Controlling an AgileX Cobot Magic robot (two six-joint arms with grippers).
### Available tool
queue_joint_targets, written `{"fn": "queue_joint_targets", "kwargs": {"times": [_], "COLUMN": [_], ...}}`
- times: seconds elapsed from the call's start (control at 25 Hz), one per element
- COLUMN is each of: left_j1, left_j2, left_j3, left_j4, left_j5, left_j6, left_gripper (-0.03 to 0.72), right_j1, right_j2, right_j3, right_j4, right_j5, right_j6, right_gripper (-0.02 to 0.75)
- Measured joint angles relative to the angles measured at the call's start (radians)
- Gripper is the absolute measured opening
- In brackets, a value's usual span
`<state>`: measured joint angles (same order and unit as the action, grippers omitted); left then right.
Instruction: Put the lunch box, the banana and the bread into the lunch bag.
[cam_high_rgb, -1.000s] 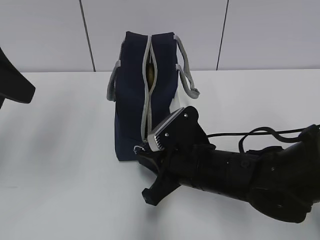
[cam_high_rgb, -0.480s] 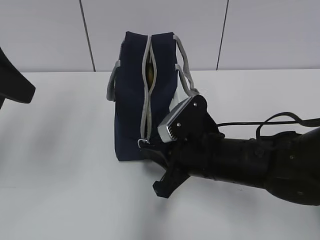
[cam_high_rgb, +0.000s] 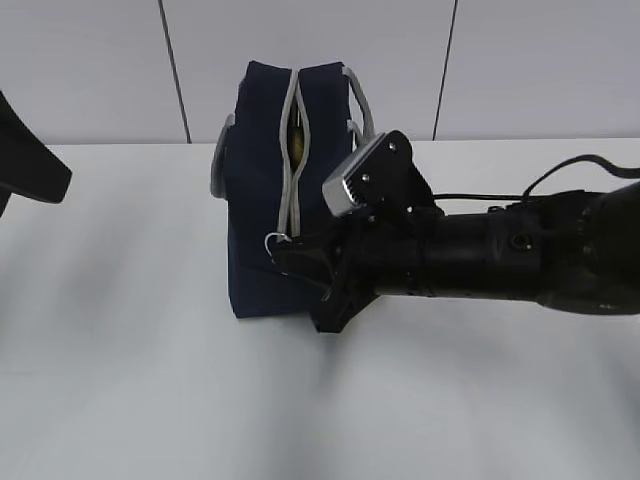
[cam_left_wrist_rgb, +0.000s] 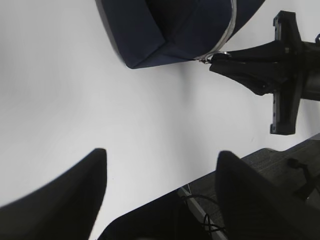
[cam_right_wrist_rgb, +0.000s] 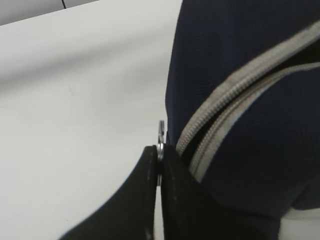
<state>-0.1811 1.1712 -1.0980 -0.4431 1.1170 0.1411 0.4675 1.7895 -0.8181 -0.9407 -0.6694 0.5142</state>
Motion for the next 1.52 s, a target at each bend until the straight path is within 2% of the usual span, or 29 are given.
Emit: {"fn": "queue_joint_targets", "kwargs": {"times": [0.16,0.24,0.4,1.04,1.52], "left_j1": [0.0,0.0,0.0,0.0,0.0], "left_j2": [0.0,0.0,0.0,0.0,0.0], "left_j3": [0.0,0.0,0.0,0.0,0.0], "left_j4": [0.0,0.0,0.0,-0.004,-0.07], "left_j5": [-0.021,-0.031,-0.048,-0.094,-0.103], "left_j6": [0.005,0.007,0.01,0.057,0.141], "left_gripper": [0.468,0.468,0.468,0.468,0.468], "right_j1": [-0.029,-0.029,-0.029,-0.029,-0.029], "right_j2": [0.0,0.0,0.0,-0.028,-0.032], "right_j3": [-0.066,-0.096,-0.134,-0.243,-0.351], "right_j4": [-0.215,-0.288,-0.352,-0.408,-0.427], "right_j5": [0.0,-0.011,-0.038,0.009,0.115], "right_j6": [0.172,0.224,0.3,0.437,0.556], "right_gripper": [-0.016,-0.016,-0.016,-0.016,-0.016]}}
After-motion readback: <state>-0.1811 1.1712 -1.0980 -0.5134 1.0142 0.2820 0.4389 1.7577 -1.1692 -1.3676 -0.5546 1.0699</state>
